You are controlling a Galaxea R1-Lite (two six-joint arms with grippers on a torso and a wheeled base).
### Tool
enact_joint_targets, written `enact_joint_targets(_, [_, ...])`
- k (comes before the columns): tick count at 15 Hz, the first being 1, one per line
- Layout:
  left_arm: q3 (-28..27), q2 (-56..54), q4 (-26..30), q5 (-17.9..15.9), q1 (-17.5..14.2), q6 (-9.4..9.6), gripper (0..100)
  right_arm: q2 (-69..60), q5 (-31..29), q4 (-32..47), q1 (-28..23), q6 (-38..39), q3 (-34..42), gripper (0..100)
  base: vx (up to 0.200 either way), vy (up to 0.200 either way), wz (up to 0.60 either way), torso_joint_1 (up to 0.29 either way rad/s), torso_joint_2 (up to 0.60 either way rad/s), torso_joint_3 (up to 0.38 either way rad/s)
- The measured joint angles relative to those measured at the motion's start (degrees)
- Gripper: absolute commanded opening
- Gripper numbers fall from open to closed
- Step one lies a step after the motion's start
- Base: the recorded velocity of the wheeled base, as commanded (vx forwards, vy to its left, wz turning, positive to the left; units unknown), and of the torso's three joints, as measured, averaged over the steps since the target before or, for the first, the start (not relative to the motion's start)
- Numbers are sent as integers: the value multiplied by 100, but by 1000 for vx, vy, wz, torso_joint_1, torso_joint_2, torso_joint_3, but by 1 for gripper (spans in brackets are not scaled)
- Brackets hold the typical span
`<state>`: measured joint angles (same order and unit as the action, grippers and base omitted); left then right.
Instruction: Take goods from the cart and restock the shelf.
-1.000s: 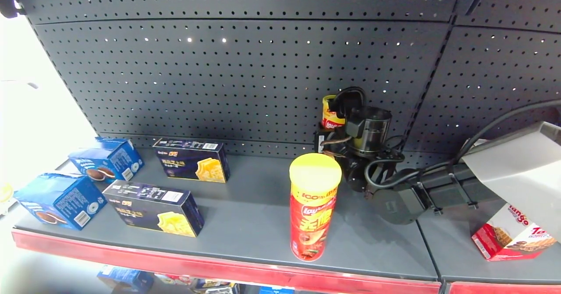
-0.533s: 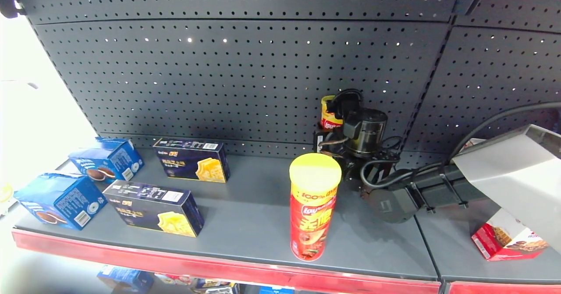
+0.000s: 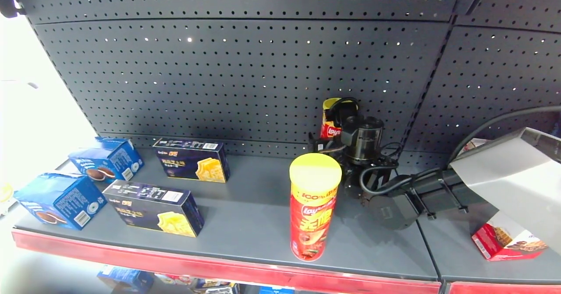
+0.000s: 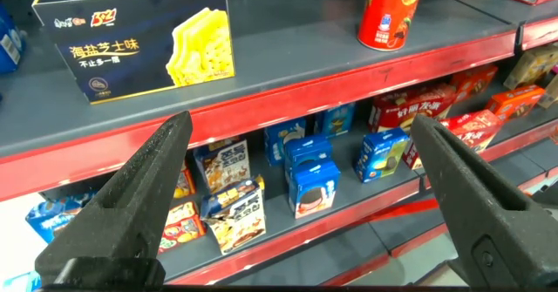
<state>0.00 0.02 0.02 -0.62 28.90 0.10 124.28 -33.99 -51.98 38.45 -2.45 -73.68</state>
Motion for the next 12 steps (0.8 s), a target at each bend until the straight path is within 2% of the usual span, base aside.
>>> enact_joint_targets(12, [0,0,2,2,0,0,100,-1620,-217,45,193,2,2089,100,0,0,0,0,0,0])
